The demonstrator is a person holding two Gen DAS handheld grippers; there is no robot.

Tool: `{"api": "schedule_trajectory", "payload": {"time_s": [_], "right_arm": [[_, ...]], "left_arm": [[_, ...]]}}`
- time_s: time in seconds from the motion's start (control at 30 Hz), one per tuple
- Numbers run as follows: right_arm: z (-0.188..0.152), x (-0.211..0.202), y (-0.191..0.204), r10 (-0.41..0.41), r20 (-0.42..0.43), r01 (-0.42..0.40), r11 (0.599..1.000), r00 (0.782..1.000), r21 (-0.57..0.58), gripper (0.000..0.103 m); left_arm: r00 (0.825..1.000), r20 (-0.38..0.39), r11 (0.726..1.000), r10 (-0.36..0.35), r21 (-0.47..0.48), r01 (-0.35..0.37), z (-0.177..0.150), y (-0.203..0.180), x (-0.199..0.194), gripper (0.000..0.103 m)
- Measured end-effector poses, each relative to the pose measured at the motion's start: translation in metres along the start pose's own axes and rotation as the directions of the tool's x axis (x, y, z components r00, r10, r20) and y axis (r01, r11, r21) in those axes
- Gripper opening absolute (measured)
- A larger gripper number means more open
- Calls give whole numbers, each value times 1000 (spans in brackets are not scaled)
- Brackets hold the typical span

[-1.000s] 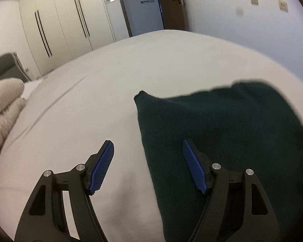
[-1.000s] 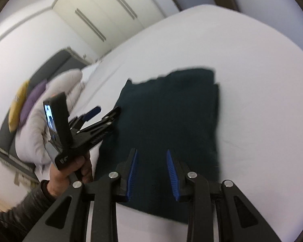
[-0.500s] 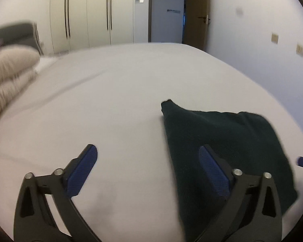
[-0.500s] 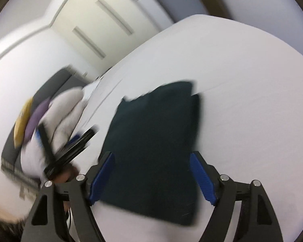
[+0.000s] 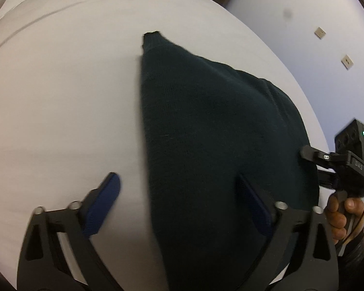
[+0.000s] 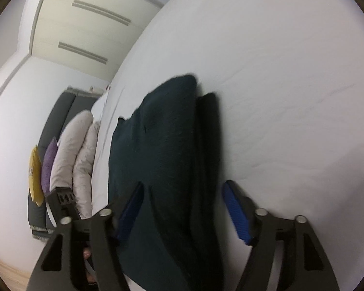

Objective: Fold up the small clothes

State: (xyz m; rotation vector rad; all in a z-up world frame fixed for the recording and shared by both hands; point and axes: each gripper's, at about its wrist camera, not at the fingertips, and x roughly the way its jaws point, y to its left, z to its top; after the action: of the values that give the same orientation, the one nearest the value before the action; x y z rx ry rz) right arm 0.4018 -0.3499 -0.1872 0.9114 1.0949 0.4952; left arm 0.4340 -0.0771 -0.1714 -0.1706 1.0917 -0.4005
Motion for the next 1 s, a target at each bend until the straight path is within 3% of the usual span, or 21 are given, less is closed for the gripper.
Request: {"api": "schedule_trajectory", "payload": {"time_s": [0.03,0.07,0.1,0.17,0.27,0.5,0.67,0.83,1.0], "right_arm": [[-2,4,3,-3,-15,3,1000,1000,-10,61],[-3,6,5,-11,-22,11,1000,1000,-19,58],[-4,1,1,-14,-24,14,1000,1000,-22,55],[-3,6,4,-33,-27,32,999,999,-27,40],[-11,14,22,-69,-11,69,996,998,-60,34],[-14,9,42,-178,43,183,971,983,-155,27],[-23,-9,53,-214,93,229,952,972,-201,25],[-38,-24,78,-218,125,244,933,968,-263,25],[-53,-8,119,-187,118,215,925,975,-314,25]], "left_arm": [[1000,-5,1000,-11,20,11,1,-6,1,69],[1000,-7,999,-15,33,15,0,-14,-3,64],[1000,-4,999,2,48,-2,1,-19,-3,62],[1000,3,997,27,77,-27,1,-28,-5,57],[999,11,995,41,94,-42,1,-34,-6,52],[997,36,990,73,117,-77,5,-48,-20,38],[997,51,992,66,102,-71,-2,-31,-29,31],[990,101,987,100,119,-111,-9,-29,-58,29],[981,147,985,127,96,-142,-18,-2,-101,29]]}}
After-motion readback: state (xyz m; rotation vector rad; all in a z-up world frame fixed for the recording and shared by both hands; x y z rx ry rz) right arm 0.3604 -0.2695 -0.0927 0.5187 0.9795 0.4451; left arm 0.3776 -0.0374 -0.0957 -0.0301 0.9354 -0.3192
